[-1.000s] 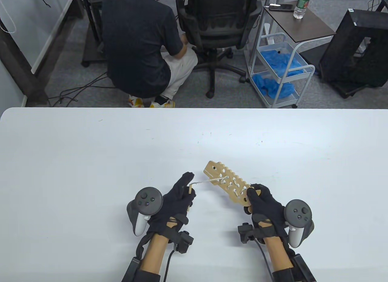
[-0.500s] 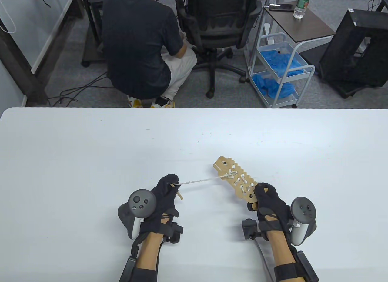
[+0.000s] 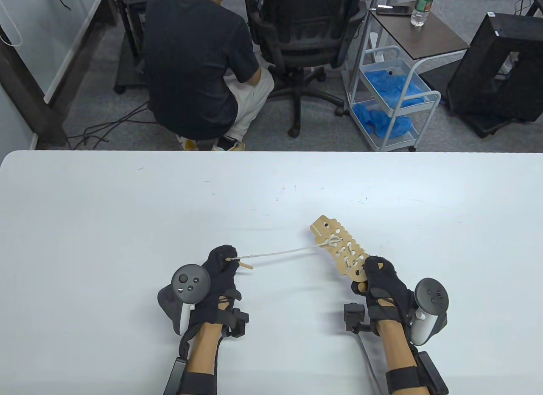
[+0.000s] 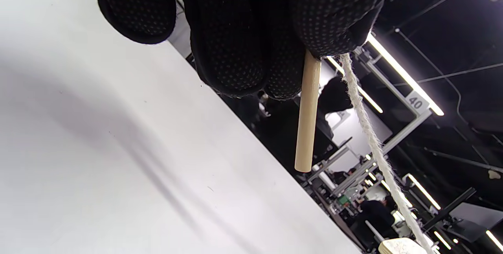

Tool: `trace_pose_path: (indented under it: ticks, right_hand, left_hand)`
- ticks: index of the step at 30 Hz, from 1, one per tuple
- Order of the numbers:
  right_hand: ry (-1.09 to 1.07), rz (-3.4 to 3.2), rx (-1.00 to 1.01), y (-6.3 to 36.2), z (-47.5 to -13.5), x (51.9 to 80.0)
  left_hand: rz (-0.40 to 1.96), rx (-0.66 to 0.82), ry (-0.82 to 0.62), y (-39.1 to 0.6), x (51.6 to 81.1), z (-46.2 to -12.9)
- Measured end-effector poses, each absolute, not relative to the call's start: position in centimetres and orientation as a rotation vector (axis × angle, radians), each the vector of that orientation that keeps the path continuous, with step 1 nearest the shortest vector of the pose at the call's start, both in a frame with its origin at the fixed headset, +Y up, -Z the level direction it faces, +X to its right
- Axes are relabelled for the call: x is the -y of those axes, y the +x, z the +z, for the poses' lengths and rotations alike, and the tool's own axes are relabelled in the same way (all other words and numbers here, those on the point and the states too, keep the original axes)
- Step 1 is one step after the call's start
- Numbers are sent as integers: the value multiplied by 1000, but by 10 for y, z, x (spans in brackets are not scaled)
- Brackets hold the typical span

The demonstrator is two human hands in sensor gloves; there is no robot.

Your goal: Remove rope from all holes on crocodile lacing toy

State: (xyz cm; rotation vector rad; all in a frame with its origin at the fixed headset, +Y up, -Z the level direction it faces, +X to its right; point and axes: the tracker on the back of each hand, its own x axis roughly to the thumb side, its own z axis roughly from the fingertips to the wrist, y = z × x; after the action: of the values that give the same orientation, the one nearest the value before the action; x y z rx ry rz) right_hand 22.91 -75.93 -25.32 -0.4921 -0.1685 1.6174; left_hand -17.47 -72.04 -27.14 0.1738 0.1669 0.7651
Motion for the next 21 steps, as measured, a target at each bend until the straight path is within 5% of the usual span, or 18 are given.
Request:
trace_pose_path:
  ticks: [21]
  right_hand:
    - [-582,1553,209,237,-249,760]
  left_hand:
    - [876,-249,167,-189,727,-271]
